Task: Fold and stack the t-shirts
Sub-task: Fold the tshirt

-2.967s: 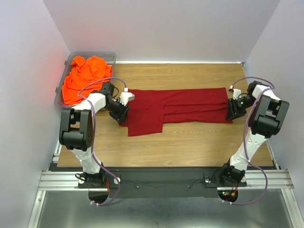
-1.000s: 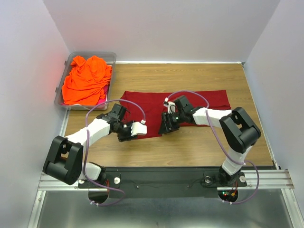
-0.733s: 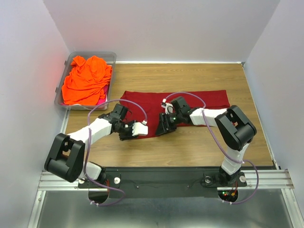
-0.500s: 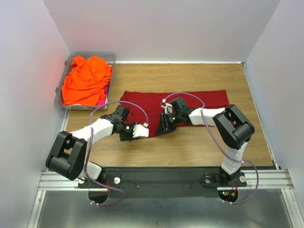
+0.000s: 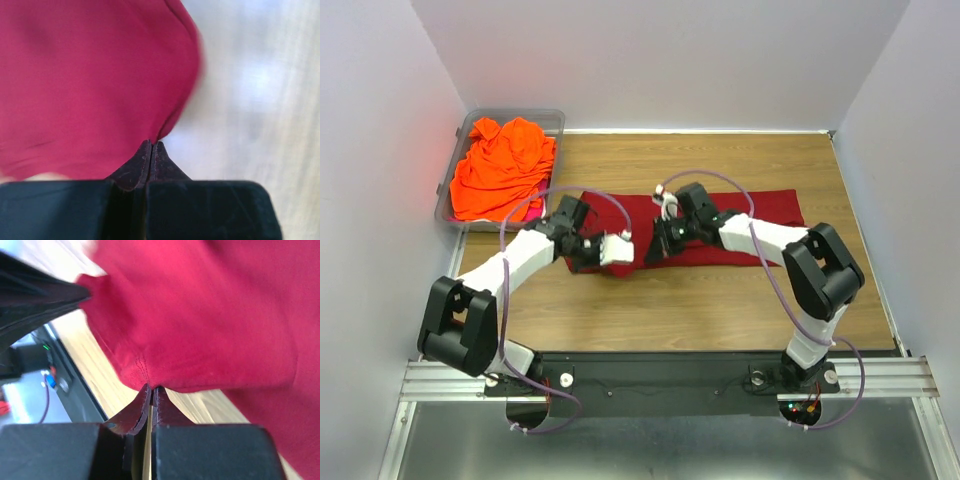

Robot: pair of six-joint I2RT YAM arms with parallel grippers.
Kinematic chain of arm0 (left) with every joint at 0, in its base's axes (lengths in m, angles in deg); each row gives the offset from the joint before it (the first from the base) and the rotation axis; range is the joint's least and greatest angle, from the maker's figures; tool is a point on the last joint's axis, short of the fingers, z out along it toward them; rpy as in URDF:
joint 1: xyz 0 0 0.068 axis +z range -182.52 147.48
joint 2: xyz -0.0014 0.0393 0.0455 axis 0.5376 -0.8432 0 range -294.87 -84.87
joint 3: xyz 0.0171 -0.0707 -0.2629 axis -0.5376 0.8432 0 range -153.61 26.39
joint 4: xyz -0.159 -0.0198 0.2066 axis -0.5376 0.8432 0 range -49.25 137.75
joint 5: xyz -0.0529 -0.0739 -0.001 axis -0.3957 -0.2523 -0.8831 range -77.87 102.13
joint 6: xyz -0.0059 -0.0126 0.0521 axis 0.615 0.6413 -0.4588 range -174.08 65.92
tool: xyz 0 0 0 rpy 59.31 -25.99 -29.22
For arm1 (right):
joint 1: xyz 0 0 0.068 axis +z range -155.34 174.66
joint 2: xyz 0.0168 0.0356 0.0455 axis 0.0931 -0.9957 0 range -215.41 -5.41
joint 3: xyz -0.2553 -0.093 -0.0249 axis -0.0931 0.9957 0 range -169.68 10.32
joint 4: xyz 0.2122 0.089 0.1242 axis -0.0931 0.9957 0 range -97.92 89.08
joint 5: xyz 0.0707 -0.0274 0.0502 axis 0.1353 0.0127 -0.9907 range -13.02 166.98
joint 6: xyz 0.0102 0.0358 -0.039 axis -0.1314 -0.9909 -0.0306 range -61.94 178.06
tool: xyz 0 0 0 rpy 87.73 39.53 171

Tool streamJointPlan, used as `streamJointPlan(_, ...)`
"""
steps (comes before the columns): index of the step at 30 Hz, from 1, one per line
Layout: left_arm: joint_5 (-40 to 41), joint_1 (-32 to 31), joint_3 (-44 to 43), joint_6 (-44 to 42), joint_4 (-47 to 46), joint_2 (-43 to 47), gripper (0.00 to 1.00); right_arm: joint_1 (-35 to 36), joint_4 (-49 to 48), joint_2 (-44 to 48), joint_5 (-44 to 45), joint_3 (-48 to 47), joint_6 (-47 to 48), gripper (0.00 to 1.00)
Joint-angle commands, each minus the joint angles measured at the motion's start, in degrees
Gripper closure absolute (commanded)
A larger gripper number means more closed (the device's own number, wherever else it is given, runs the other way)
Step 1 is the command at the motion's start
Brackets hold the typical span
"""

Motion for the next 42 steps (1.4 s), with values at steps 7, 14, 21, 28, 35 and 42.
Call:
streamJointPlan(7, -3.5, 7.4, -20.3, 2.9, 2.1, -8.1, 1.0, -5.2, 2.1, -3.7, 1.7, -16.5, 7.3, 0.99)
streamJointPlan(14, -2.5, 10.5, -26.0, 6.2, -4.4, -16.2, 1.0, -8.8, 2.7, -11.2, 1.2, -23.1, 8.8, 1.0)
streamJointPlan(21, -0.4, 10.6, -30.8, 10.5, -11.4, -22.9, 1.0, -10.7, 2.5, -15.7, 0.0, -25.5, 8.3, 0.99)
streamJointPlan(28, 3.2, 10.6, -34.8, 12.8, -15.4, -29.1, 1.0, -11.8, 2.4, -18.7, 0.1, -28.3, 7.6, 0.99)
streamJointPlan(35, 4.9, 10.6, -38.0, 13.6, -16.8, -33.1, 1.0, -13.4, 2.3, -21.3, -0.6, -30.4, 6.1, 0.99)
streamJointPlan(42, 6.0, 10.5, -38.5, 14.6, -14.4, -32.5, 1.0, -14.2, 2.5, -22.6, -3.1, -31.2, 4.3, 1.0)
